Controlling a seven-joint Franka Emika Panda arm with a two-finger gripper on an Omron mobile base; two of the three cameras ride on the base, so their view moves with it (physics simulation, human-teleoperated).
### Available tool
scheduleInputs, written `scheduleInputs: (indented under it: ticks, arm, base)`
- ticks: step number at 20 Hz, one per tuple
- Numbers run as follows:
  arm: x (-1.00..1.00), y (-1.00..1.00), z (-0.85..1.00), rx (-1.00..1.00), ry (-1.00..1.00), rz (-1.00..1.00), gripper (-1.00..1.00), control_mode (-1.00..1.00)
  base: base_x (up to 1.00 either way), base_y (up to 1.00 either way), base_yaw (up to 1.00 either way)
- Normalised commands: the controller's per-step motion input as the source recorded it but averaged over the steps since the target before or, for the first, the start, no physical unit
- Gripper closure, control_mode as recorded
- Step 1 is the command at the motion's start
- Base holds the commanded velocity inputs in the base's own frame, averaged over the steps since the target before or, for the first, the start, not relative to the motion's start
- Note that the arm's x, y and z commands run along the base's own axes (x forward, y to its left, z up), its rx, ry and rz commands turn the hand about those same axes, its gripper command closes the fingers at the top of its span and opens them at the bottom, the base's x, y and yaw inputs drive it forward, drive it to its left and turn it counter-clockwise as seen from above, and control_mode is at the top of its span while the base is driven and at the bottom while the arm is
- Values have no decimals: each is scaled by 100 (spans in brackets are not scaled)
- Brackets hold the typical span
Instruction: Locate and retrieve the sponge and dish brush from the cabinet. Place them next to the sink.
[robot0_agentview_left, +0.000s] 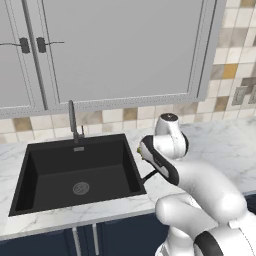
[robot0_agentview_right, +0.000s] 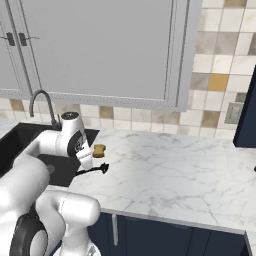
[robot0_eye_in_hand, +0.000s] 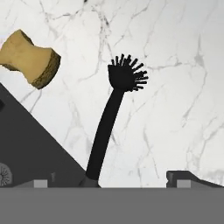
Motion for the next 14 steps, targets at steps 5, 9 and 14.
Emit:
scheduleInputs:
  ticks: [5, 9, 14]
  arm:
    - [-33, -9, 31, -11, 2, 34, -100, -100]
    - [-44, -8, 27, -15, -16, 36, -100, -100]
    - [-71, -1, 2, -1, -34, 13, -100, -100]
  base:
    - [0, 0, 0]
    - [0, 0, 0]
    - [0, 0, 0]
